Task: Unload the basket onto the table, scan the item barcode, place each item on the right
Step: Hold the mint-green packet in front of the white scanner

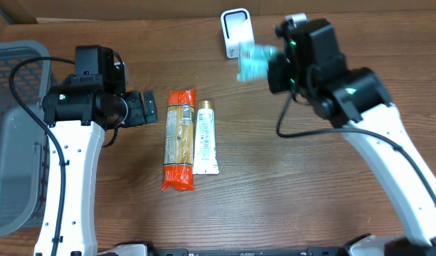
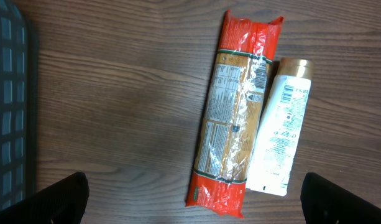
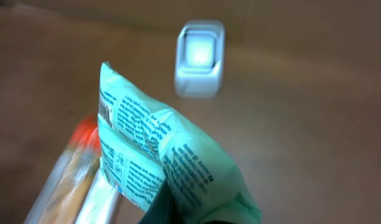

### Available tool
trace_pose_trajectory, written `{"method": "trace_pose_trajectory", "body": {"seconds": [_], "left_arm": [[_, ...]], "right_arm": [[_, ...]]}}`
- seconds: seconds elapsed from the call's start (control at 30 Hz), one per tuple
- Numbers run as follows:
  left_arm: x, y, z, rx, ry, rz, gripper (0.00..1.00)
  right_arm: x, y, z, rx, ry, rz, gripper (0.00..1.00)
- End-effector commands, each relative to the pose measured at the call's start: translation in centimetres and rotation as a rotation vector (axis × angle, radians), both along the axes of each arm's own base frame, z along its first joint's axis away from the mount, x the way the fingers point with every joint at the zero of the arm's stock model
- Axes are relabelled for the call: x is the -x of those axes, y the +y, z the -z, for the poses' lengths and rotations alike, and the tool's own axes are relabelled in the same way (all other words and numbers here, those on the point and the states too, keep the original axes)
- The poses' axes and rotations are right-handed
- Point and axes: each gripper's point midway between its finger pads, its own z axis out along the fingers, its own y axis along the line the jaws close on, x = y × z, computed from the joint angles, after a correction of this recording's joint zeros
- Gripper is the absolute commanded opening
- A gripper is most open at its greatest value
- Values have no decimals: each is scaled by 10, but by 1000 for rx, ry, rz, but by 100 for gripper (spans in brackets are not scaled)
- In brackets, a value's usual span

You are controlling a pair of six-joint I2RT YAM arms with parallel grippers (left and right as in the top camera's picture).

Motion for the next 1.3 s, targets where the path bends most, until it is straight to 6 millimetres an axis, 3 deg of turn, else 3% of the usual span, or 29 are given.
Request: {"method": "trace_pose_trajectory", "body": {"seconds": [0.0, 0.27, 0.43, 0.57, 0.73, 0.83, 0.9, 1.27], "left_arm": [[1, 2, 1, -9, 0, -11, 99], [1, 2, 1, -9, 0, -11, 100], [1, 1, 1, -8, 0, -11, 100], [1, 2, 1, -8, 0, -11, 100], [1, 2, 1, -8, 0, -11, 100], [1, 2, 1, -9, 0, -11, 100], [1, 1, 1, -8, 0, -11, 100], [1, 2, 1, -8, 0, -11, 100]], "right_arm": [[-37, -10, -17, 312, -209, 25, 4], [-120, 18, -17, 740, -513, -34, 4], [-158, 31, -11, 947, -661, -49, 4], [-182, 37, 7, 1136, -739, -80, 4], [-200, 45, 48, 1240, -762, -130, 4], [-209, 51, 84, 1281, -746, -200, 4], [-211, 51, 94, 1286, -740, -222, 4], [-216, 51, 94, 1285, -765, -254, 4]]}}
